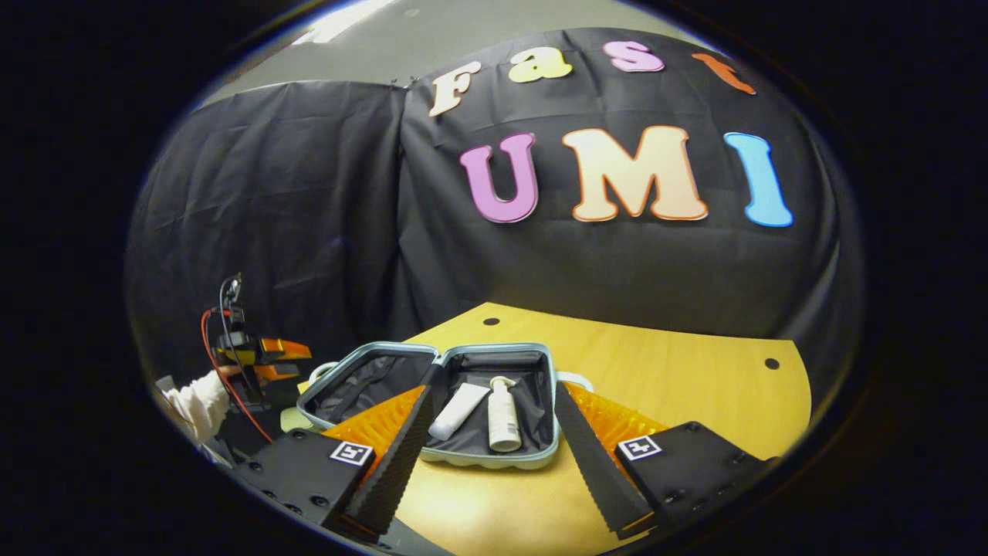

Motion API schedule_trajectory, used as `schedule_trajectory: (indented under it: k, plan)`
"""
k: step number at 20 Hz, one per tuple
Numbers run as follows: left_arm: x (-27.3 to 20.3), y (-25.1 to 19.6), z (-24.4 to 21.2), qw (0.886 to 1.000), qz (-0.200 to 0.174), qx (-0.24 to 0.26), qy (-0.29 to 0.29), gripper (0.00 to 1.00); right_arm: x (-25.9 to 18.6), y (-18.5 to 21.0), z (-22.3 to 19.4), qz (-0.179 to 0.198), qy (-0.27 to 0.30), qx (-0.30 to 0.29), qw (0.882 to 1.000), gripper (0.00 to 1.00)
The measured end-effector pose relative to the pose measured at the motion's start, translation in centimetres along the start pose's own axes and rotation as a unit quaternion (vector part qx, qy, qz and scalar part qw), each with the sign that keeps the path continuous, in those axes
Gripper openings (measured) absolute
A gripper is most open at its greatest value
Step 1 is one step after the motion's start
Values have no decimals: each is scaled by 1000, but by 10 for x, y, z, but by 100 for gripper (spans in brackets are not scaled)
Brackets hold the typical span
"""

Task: First open the suitcase, pack the skin care products into it, and then close the suitcase.

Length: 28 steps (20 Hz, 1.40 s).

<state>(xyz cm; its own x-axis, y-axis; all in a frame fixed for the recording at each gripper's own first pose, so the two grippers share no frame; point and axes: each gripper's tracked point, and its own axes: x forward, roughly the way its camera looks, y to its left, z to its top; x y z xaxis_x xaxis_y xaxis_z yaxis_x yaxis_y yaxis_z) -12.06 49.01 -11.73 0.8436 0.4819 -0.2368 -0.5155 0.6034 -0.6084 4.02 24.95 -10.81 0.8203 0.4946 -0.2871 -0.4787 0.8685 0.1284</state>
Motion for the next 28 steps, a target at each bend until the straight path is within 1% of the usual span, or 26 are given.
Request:
schedule_trajectory:
  k: [1, 2, 3, 5, 7, 8, 9, 11, 12, 13, 14, 15, 18, 20, 24, 25, 26, 28]
  plan:
    - [7, 7, -5, 1000, -1, -4, 9, 94, -7, -6, 4, -13, -4, 10, 1000, 99]
    - [13, 12, -11, 1000, -2, -12, 17, 89, -13, -12, 7, -26, -8, 19, 999, 99]
    - [20, 15, -15, 999, -5, -24, 27, 93, -19, -18, 12, -38, -12, 26, 999, 99]
    - [30, 23, -24, 998, -8, -51, 39, 90, -29, -31, 15, -58, -13, 32, 998, 99]
    - [39, 31, -27, 997, -9, -67, 42, 82, -37, -41, 13, -72, -7, 25, 997, 99]
    - [41, 35, -30, 996, -11, -72, 46, 72, -39, -44, 15, -78, -7, 17, 997, 99]
    - [47, 35, -33, 996, -13, -80, 49, 51, -42, -47, 17, -82, -6, 7, 997, 99]
    - [53, 28, -36, 993, -24, -106, 55, 17, -46, -47, 16, -87, -3, -7, 996, 99]
    - [53, 26, -32, 992, -25, -118, 48, 5, -45, -46, 16, -87, -3, -9, 996, 99]
    - [56, 24, -36, 991, -31, -123, 48, 5, -45, -45, 17, -86, -4, -9, 996, 99]
    - [54, 23, -34, 991, -33, -122, 47, 2, -46, -45, 17, -86, -3, -10, 996, 99]
    - [53, 21, -35, 992, -35, -114, 50, 1, -46, -45, 17, -87, -4, -12, 996, 99]
    - [44, 12, -30, 994, -26, -91, 59, 0, -43, -48, 20, -86, -7, -14, 996, 99]
    - [34, -1, -15, 995, -22, -81, 48, 0, -42, -50, 19, -86, -4, -15, 996, 99]
    - [2, -60, 28, 997, -42, -72, 5, 0, -37, -55, 27, -80, -12, -12, 997, 99]
    - [-7, -81, 38, 997, -48, -59, -7, 3, -37, -57, 27, -77, -13, -11, 997, 99]
    - [-14, -101, 45, 998, -52, -41, -18, 0, -36, -58, 28, -75, -13, -11, 997, 99]
    - [-27, -145, 49, 998, -62, 18, -27, 0, -33, -64, 32, -70, -16, -14, 997, 99]
